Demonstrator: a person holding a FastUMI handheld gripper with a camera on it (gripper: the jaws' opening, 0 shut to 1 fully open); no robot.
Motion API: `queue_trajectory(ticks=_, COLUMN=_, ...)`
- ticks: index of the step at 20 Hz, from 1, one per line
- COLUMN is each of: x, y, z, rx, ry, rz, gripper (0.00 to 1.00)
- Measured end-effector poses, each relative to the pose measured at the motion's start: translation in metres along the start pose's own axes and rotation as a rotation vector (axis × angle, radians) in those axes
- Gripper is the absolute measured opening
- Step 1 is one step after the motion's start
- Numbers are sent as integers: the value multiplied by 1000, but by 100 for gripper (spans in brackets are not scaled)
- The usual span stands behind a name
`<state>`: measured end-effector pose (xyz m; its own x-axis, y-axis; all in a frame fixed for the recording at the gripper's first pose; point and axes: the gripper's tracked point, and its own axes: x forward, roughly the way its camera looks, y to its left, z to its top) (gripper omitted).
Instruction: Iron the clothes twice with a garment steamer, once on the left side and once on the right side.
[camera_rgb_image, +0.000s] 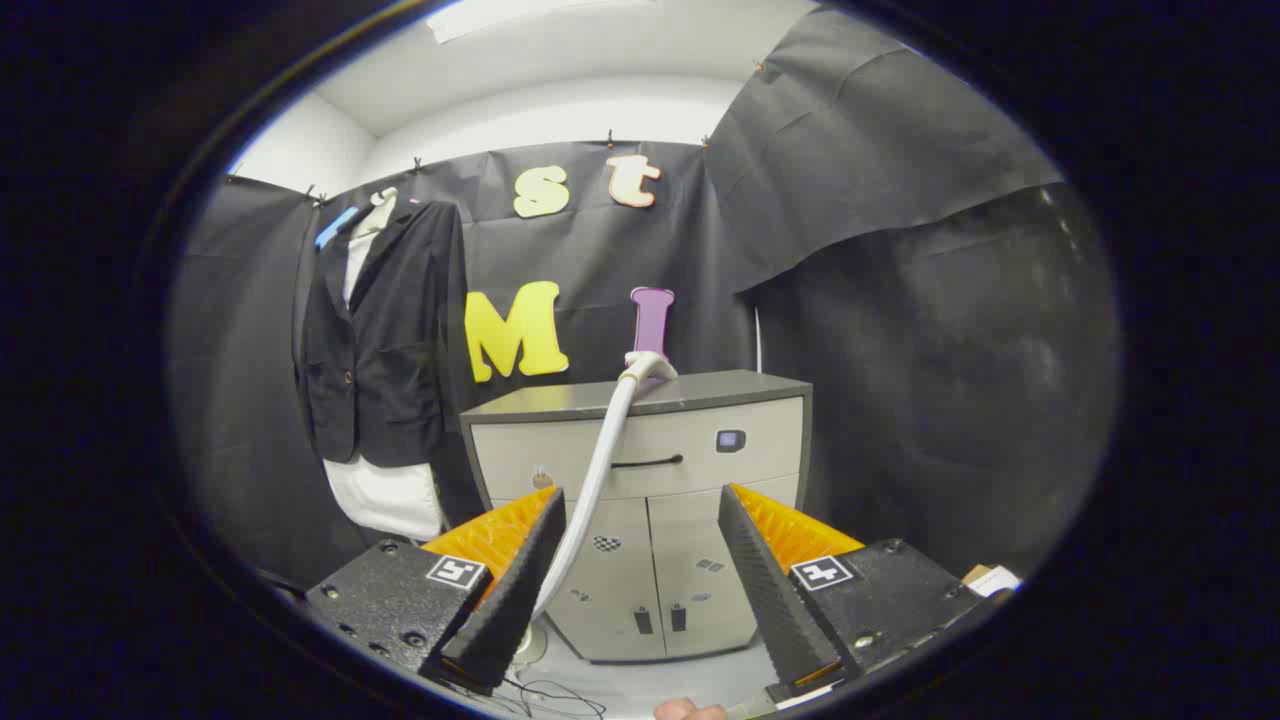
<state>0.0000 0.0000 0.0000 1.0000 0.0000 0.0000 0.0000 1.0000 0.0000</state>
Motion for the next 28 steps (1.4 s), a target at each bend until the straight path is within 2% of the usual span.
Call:
queue_trajectory(ticks=11, x=-12, y=-11, z=1, rx=22, ry=11, rz=-19, gripper=96)
queue_trajectory(ticks=19, x=-21, y=1, z=14, rx=-35, ry=-23, rz=1, gripper=96)
queue_trajectory(ticks=28, x=-21, y=7, z=8, rx=-16, ry=-7, rz=-42, gripper=96)
